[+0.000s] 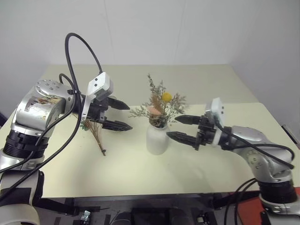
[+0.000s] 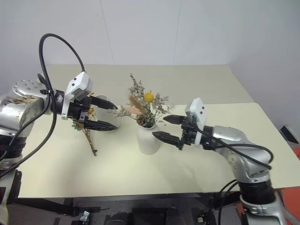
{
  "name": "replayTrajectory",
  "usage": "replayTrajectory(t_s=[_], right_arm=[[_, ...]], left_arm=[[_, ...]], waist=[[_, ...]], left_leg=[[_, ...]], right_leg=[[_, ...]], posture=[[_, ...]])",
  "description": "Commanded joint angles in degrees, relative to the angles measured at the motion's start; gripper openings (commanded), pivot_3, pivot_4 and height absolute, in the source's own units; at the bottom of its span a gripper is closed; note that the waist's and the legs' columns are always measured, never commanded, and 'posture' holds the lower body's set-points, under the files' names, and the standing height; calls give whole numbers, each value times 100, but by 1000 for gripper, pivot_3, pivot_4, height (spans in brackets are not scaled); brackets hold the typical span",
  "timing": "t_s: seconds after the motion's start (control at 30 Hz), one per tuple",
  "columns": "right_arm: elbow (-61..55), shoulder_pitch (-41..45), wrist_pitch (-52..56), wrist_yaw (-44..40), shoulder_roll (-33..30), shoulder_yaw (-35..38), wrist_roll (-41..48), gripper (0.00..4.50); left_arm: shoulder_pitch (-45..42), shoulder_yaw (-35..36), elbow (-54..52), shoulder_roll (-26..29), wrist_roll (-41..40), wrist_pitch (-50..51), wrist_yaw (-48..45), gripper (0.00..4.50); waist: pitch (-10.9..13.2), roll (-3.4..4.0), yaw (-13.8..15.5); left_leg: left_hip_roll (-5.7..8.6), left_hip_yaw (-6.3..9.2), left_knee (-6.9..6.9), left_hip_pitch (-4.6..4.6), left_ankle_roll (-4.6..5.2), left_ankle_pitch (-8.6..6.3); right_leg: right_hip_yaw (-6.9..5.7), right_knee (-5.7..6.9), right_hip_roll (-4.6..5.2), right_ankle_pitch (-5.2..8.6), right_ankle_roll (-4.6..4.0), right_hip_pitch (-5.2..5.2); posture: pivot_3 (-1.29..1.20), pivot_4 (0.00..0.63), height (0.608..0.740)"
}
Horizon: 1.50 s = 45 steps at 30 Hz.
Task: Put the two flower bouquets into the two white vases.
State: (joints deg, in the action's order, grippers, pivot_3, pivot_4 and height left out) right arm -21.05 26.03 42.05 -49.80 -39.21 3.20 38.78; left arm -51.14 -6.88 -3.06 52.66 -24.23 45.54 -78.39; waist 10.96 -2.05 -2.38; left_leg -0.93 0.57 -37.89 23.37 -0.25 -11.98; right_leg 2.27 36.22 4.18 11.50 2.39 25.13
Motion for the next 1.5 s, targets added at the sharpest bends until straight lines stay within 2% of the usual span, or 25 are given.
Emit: replayTrajectory(t_s=[0.03, 0.17, 0.27, 0.37, 0.53, 0.73, 0.87, 1.1, 1.3, 1.5], right_arm=[[-168, -6, 16, -342, -424, 432, 252, 4480], [-69, 270, 211, -639, -962, 810, 590, 4480], [-100, 496, 436, -759, -1116, 907, 987, 4480], [-48, 820, 434, -729, -1050, 1018, 1266, 4480], [547, 1695, 95, -452, -823, 946, 981, 4480], [1523, 3302, 106, 364, 23, 10, 26, 4480], [2215, 4140, 86, 573, 648, -610, -568, 4480], [3686, 5292, -193, 216, 1372, -1274, -1395, 4480], [5103, 6162, -474, -163, 1761, -1496, -1987, 4480], [6205, 6733, -552, -684, 2062, -1801, -2557, 4480]], left_arm=[[151, 417, -368, 145, -215, 239, 255, 4500], [571, 855, -587, 264, -351, 551, 727, 4500], [819, 1100, -747, 300, -446, 757, 1070, 4500], [1008, 1347, -919, 295, -547, 978, 1412, 4500], [1160, 1589, -1071, 358, -683, 1163, 1791, 4500], [1088, 1596, -797, 501, -611, 1040, 2018, 4500], [1112, 1504, -689, 623, -477, 1191, 2282, 4500], [1203, 1659, -640, 634, -441, 1916, 3013, 4500], [1539, 2084, -909, 613, -538, 2553, 3555, 4500], [1753, 2452, -1210, 516, -601, 3722, 4148, 4500]], waist=[[0, 0, -3], [0, 0, -12], [0, -1, -9], [0, -1, -1], [0, -1, 0], [0, 0, -42], [0, 0, -35], [0, 0, 0], [0, 0, -25], [0, 0, -38]], left_leg=[[0, -1, 0, -1, 0, 0], [-2, -2, 0, -1, 1, 0], [-3, -3, 0, -5, 1, 0], [-4, -2, 0, -8, 1, 0], [-2, -3, 0, -7, 1, -1], [-5, -9, 3, -12, 0, 0], [-5, -9, 4, -2, 0, 0], [-1, -5, 4, 7, 0, 0], [-3, -4, 5, 8, 0, 0], [-3, -4, 7, 4, 0, -1]], right_leg=[[1, 0, 0, 1, 2, 0], [2, -2, -1, 2, 3, 0], [3, -1, -2, 2, 2, -1], [1, -3, -2, 2, 3, -6], [1, -4, 1, 1, 2, -5], [8, 2, -5, -1, -2, 0], [8, 0, -5, -24, -39, 9], [1, -1, 2, -26, -43, 13], [-1, 2, 0, -27, -44, 19], [0, 6, -1, -28, -45, 19]], posture=[[0, 150, 740], [0, 150, 740], [0, 150, 740], [0, 150, 740], [0, 150, 740], [0, 150, 740], [0, 150, 740], [0, 150, 740], [0, 150, 740], [0, 150, 740]])
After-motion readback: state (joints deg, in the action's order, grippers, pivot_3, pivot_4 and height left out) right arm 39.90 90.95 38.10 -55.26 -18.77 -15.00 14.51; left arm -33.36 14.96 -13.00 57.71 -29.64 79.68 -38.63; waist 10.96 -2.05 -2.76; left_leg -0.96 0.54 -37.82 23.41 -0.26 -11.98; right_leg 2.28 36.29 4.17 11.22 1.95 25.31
